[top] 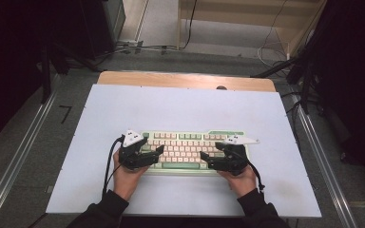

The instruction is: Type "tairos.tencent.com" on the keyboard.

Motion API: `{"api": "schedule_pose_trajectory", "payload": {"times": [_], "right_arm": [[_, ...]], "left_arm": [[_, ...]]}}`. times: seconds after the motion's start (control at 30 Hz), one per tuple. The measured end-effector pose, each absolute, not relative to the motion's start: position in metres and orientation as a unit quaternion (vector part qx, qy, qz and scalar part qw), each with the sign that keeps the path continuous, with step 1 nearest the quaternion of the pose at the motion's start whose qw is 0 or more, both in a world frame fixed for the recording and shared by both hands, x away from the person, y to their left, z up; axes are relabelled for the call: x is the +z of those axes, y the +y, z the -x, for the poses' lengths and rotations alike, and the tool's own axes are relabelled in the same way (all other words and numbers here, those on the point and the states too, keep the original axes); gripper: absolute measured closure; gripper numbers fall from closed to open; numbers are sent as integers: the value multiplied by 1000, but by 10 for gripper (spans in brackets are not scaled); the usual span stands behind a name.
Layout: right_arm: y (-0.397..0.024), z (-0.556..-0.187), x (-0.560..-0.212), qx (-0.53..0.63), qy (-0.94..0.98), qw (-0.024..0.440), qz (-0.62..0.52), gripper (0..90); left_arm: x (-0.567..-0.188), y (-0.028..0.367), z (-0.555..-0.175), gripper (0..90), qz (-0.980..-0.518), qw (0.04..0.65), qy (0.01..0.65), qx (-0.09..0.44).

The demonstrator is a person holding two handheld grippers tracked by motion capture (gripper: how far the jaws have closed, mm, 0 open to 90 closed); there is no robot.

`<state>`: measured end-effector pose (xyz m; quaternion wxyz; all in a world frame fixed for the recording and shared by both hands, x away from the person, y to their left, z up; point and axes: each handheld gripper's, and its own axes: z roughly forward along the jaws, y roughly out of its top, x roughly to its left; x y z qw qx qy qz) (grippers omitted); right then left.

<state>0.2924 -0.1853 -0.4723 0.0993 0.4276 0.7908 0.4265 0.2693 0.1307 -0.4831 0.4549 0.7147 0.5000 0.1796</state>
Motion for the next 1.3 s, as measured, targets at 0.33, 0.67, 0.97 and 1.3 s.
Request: {"api": "schedule_pose_trajectory", "payload": {"times": [0.33, 0.67, 0.97, 1.3], "right_arm": [[-185, -293, -473, 424, 791, 99, -430, 209], [-186, -293, -472, 424, 789, 102, -432, 209], [-189, -295, -471, 427, 785, 104, -437, 210], [-190, -296, -471, 426, 784, 104, -439, 210]], "left_arm": [[-483, 131, -269, 264, -715, 456, 500, 177], [-479, 125, -271, 301, -716, 466, 490, 176], [-474, 113, -279, 900, -734, 484, 453, 149], [-477, 99, -289, 900, -749, 473, 447, 129]]}}
